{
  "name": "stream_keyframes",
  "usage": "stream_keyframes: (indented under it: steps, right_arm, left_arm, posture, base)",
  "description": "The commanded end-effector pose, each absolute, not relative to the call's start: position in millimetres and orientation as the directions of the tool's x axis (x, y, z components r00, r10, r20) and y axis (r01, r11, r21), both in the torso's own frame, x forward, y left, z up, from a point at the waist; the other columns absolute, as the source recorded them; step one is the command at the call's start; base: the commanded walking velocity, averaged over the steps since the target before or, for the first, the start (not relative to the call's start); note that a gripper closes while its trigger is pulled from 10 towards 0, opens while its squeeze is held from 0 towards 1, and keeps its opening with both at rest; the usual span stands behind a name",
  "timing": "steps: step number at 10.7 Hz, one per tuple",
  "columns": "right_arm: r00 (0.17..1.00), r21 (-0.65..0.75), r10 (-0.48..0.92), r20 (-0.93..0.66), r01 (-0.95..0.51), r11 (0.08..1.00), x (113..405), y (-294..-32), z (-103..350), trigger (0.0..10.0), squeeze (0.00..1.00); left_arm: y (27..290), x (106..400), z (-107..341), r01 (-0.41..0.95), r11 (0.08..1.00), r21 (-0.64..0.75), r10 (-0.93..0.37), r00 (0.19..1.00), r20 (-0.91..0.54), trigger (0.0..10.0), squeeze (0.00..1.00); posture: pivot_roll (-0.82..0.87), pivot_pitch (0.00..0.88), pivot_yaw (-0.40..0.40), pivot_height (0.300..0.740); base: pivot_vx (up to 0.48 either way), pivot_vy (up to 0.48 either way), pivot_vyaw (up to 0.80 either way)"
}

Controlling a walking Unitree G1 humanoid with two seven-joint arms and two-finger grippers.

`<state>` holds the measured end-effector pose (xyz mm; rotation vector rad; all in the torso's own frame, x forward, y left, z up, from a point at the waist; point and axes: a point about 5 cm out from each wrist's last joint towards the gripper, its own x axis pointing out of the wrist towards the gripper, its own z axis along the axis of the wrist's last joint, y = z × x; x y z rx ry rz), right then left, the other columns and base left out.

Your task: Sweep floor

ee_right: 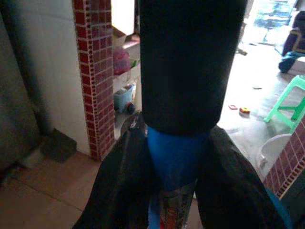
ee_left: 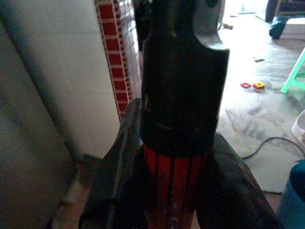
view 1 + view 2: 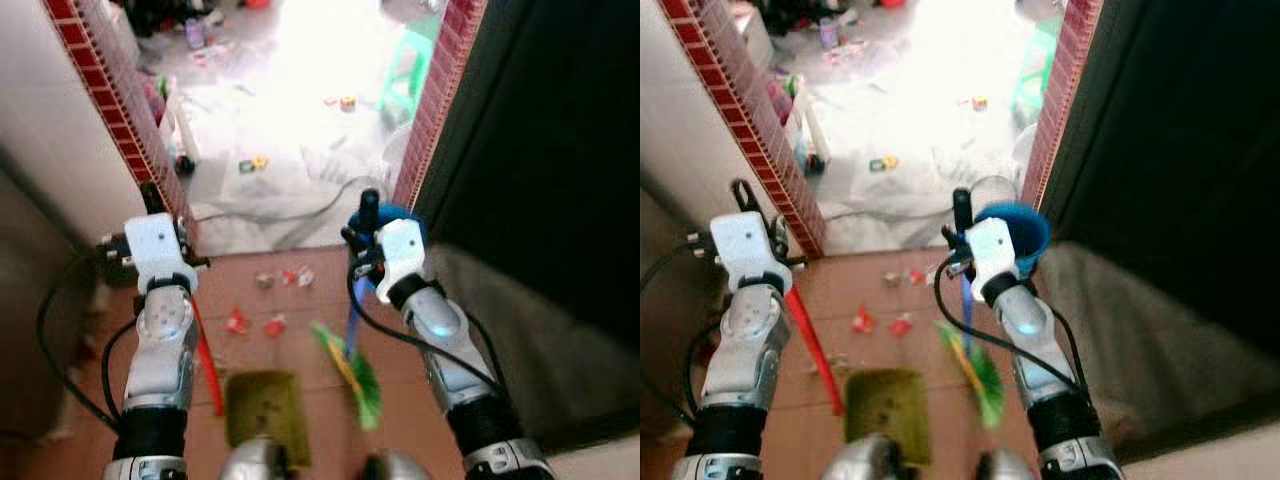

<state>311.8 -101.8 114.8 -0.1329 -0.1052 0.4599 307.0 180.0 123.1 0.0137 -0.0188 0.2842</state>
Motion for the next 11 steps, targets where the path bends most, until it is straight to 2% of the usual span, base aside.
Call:
stream_keyframes:
  steps: [1,4,5,8,9,11]
  right_arm:
    - [0.898,-0.176,0.425,0.117,-0.403,0.898,315.5,-107.8,126.3,10.0,0.0]
    - [0.898,-0.186,0.42,0.134,-0.393,0.9,318.3,-106.5,131.1,10.0,0.0]
    - [0.885,-0.24,0.442,0.144,-0.403,0.883,317.2,-104.5,132.9,10.0,0.0]
    - [0.885,-0.235,0.441,0.147,-0.402,0.885,318.5,-104.8,134.1,10.0,0.0]
    - [0.882,-0.249,0.447,0.15,-0.404,0.88,319.1,-104.5,135.0,10.0,0.0]
    - [0.882,-0.251,0.446,0.153,-0.402,0.881,318.9,-104.5,135.1,10.0,0.0]
  left_arm:
    - [175.8,314.5,149.3,-0.267,0.964,-0.013,0.267,0.958,0.106,10.0,0.0]
    - [179.0,318.8,153.6,-0.265,0.964,-0.005,0.264,0.957,0.119,10.0,0.0]
    - [179.3,318.2,154.8,-0.247,0.969,0.006,0.244,0.959,0.142,10.0,0.0]
    - [186.0,320.5,147.4,-0.271,0.962,0.021,0.266,0.957,0.117,10.0,0.0]
    - [185.8,321.6,144.9,-0.256,0.966,0.038,0.249,0.96,0.129,10.0,0.0]
    - [184.6,322.8,146.1,-0.262,0.964,0.039,0.253,0.954,0.159,10.0,0.0]
  posture:
    - [-0.08,0.066,0.036,0.74]
    - [-0.08,0.061,0.035,0.74]
    - [-0.08,0.06,0.037,0.74]
    - [-0.09,0.058,0.034,0.74]
    - [-0.09,0.058,0.033,0.74]
    - [-0.09,0.058,0.035,0.74]
  base:
    - [0.0,0.48,0.0]
    - [0.0,0.48,0.0]
    - [0.0,0.48,0.0]
    - [0.0,0.48,0.0]
    - [0.27,0.398,0.0]
    - [0.388,0.0,0.0]
